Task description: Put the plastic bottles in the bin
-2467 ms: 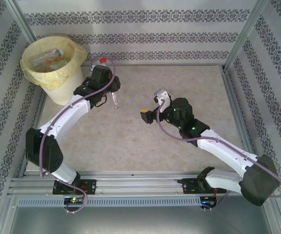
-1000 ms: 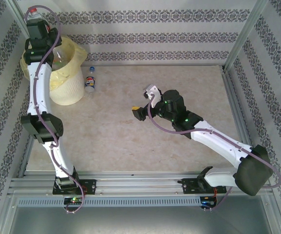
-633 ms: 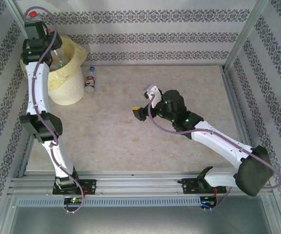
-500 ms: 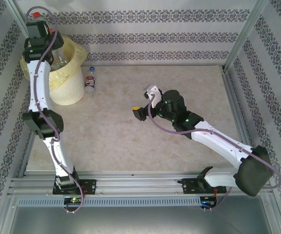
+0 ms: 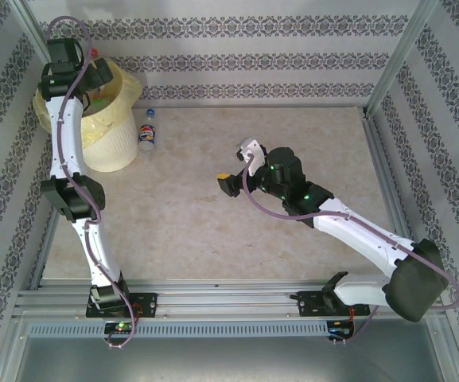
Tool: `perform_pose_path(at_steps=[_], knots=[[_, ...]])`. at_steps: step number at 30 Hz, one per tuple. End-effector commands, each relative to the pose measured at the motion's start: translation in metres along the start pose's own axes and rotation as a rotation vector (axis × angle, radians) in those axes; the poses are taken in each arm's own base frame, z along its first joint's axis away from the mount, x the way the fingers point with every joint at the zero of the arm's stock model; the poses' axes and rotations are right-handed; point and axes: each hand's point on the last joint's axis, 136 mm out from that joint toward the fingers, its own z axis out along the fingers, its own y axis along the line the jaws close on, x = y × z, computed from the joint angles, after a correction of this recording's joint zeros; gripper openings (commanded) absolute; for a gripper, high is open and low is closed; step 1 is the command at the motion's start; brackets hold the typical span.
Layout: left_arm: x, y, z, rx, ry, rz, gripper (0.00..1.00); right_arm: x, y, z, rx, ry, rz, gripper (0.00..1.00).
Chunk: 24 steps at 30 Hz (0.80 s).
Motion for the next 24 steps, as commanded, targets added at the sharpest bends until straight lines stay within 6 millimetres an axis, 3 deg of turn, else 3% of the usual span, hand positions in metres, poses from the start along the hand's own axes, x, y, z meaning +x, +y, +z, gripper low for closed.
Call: perform_pose_path(at_steps=[1,5,8,14,18,20,24], knots=[[-0.017,-0.012,-0.038,0.081,-0.029,-0.018,1.00,0.003,0.003,-0.002,0.002,0.005,-0.017,0.98],[0.003,-0.025,-0.029,0.167,0.047,0.001,1.00,0.006,0.002,-0.001,0.010,0.009,-0.017,0.98],[0.014,-0.017,-0.018,0.124,0.081,0.013,1.00,0.006,0.001,-0.001,0.013,0.011,-0.017,0.98],[0.038,0.045,0.009,-0.100,0.157,-0.037,1.00,0.010,0.001,0.000,0.016,0.020,-0.018,0.98],[0.053,0.083,0.013,-0.152,0.223,-0.159,1.00,0.010,0.000,0.001,0.017,0.021,-0.018,0.98],[0.049,0.080,0.009,-0.102,0.220,-0.167,1.00,0.009,0.001,0.001,0.015,0.020,-0.022,0.98],[0.029,0.050,-0.010,0.059,0.166,-0.140,1.00,0.008,0.001,0.002,0.014,0.020,-0.024,0.98]])
